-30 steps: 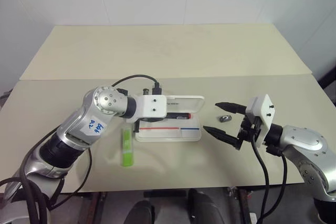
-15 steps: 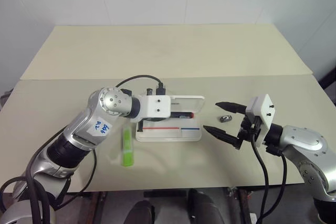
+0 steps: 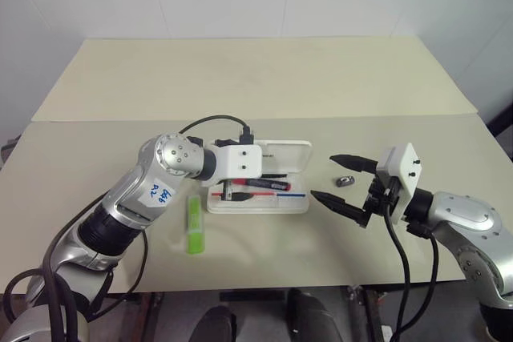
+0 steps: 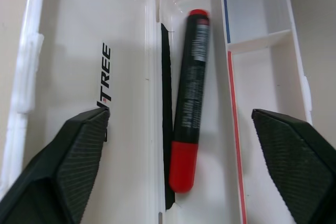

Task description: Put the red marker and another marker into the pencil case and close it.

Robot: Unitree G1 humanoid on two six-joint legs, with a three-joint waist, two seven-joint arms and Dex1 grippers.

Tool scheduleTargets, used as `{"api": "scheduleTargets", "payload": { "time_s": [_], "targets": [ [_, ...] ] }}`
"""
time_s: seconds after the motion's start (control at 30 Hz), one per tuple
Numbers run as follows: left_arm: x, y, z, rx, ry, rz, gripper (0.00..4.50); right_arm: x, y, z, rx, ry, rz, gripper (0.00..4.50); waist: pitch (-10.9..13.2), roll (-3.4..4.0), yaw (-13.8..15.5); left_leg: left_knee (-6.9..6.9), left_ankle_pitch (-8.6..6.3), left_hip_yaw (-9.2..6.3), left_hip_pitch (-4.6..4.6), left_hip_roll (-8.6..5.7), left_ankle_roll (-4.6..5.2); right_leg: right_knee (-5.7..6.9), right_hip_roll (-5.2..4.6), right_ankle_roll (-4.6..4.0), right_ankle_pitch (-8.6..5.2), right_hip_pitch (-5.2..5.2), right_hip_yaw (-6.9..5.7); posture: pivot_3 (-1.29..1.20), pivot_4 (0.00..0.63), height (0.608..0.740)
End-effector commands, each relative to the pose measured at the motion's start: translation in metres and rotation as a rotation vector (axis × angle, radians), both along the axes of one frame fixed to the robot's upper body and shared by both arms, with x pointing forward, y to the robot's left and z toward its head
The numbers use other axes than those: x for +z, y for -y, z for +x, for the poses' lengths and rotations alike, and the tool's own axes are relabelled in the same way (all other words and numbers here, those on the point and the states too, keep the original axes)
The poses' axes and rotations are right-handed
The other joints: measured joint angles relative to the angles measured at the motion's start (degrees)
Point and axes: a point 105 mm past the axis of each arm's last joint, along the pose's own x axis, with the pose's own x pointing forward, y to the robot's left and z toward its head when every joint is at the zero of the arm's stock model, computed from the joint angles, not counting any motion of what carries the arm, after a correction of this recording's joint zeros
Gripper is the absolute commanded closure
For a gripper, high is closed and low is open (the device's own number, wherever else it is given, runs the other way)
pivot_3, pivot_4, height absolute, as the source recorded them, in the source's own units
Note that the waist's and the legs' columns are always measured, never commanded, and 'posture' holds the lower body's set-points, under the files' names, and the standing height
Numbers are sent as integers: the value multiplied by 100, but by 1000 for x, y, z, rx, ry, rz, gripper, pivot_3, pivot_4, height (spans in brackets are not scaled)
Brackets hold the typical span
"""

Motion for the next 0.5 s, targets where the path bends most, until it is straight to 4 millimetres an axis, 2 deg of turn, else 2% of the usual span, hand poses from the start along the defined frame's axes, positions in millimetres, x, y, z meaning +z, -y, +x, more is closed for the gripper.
{"api": "scheduleTargets", "payload": {
  "time_s": [0.03,0.33,0.5],
  "targets": [
    [11,8,-8,-27,1,-25,16,12,1,-4,3,49,-2,0,0,0,2,0,0,0,0,0,0,0,0,0,0,0,0,0,150,740],
    [20,14,-16,-24,-17,-67,16,13,1,-3,8,48,-3,0,0,0,3,1,1,0,1,0,0,2,0,0,0,0,1,0,150,740],
    [33,20,-29,-49,-88,-147,16,13,1,-3,7,49,-6,0,0,0,10,1,1,0,1,0,1,3,0,1,0,1,2,0,150,740]
  ]
}}
